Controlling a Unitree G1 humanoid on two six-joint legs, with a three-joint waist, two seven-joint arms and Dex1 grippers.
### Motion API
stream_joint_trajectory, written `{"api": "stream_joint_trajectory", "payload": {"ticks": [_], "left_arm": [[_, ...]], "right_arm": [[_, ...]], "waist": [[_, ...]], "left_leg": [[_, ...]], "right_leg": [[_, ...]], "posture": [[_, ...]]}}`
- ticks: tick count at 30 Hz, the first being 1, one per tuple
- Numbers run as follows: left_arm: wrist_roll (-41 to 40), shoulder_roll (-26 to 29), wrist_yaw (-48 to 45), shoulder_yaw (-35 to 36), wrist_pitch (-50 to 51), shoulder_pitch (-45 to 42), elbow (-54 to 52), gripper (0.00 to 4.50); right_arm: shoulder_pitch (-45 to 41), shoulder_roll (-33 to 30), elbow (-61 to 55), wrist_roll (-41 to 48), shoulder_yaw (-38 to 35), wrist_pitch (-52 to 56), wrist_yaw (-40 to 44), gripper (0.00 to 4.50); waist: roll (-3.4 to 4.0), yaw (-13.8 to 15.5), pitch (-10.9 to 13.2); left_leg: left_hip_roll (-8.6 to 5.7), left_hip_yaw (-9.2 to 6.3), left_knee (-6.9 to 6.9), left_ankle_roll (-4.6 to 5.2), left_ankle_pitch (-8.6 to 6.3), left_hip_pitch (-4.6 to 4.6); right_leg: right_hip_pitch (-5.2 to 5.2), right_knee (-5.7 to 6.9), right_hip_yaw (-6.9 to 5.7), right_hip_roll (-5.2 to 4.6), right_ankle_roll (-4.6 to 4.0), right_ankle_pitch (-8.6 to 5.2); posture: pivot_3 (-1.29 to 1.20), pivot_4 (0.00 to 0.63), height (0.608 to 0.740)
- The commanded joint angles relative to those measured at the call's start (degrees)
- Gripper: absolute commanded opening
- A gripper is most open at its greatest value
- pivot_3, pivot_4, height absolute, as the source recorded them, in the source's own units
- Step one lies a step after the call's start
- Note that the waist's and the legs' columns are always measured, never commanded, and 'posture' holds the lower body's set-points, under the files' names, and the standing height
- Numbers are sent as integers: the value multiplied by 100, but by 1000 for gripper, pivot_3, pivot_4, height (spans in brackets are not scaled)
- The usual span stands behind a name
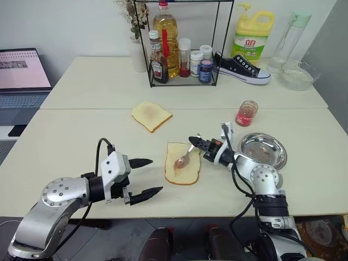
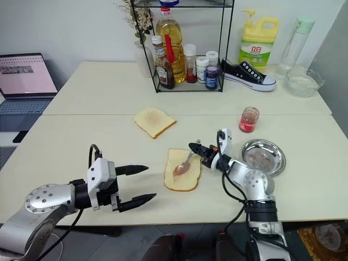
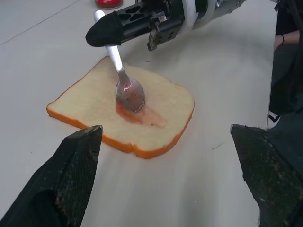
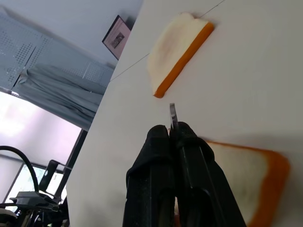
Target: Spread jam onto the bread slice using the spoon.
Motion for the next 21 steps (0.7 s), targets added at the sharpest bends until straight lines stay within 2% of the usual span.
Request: {"api": "stream_joint_trajectory", "payload": {"ticks": [1, 5, 9, 14, 21], "left_arm": [[20, 81, -72, 48, -135, -49, -38, 4500], [42, 48, -61, 6, -129, -144, -3, 4500], [47, 28, -46, -13, -111, -202, 8, 4500], [49, 24, -32, -32, -110, -205, -9, 4500], [59, 37, -57, -70, -111, -165, -50, 4500]], "right_arm": [[-70, -142, -337, 143, -136, 161, -10, 17], [-166, -61, -486, 346, -258, 322, -150, 17], [-334, 278, -523, 595, -332, 422, -392, 17], [-514, 636, -165, 393, -184, 224, -451, 17], [-302, 321, 120, -53, 33, 3, -47, 17]], "waist": [[0, -2, 0], [0, -4, 0], [0, -13, 0], [0, -15, 0], [0, 1, 0]], "left_leg": [[0, 0, 0, 0, 0, 0], [1, 0, 0, 0, 0, -1], [1, 1, -1, 0, 0, -1], [3, 0, -2, 0, 0, -1], [-3, 1, -1, 0, 0, -1]], "right_leg": [[0, 0, 0, 0, 0, 0], [0, 0, 1, 0, 0, 0], [-2, 1, 2, 0, 0, 0], [-4, 1, 2, 0, 0, 0], [-2, -1, 0, -1, 0, 0]], "posture": [[0, 150, 740], [0, 150, 740], [0, 150, 740], [0, 150, 740], [0, 150, 740]]}}
